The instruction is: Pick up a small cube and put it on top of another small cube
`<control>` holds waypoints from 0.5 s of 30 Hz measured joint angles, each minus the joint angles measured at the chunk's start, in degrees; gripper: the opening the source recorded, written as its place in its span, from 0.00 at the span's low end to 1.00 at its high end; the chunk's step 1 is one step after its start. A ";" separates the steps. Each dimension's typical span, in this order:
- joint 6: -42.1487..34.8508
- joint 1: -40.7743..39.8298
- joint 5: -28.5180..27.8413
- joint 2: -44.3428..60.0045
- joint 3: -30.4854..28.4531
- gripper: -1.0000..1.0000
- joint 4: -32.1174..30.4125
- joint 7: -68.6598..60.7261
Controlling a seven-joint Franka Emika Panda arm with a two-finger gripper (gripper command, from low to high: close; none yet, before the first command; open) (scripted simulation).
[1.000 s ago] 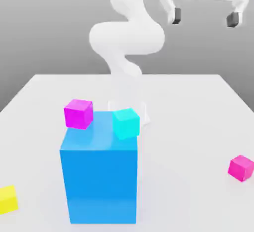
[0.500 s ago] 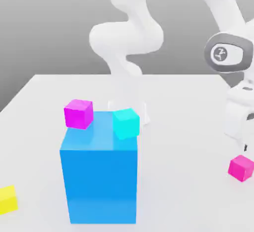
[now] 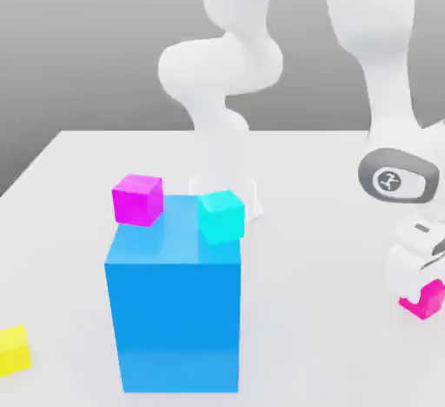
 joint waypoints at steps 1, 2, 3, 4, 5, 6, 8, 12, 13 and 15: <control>-1.09 -0.90 1.89 -1.66 1.28 0.00 -0.46 -1.43; -2.34 -2.03 3.88 -3.48 2.82 0.00 -0.95 -2.91; -3.68 -3.15 5.97 -5.41 4.38 0.00 -1.46 -4.48; -5.05 -4.09 8.14 -7.39 5.76 0.00 -1.99 -6.12; -6.76 -5.04 9.73 -9.39 6.11 0.00 -2.21 -7.44; -8.88 -6.31 10.55 -11.37 5.44 0.00 -2.04 -8.33; -13.34 -8.95 11.99 -15.36 3.64 0.00 -1.52 -10.04; -22.42 -16.71 15.28 -23.52 -0.30 0.00 -0.28 -13.83; -24.68 -18.09 16.25 -25.61 -1.18 0.00 0.04 -14.88; -29.21 -19.87 18.26 -29.77 -3.23 0.00 0.66 -17.03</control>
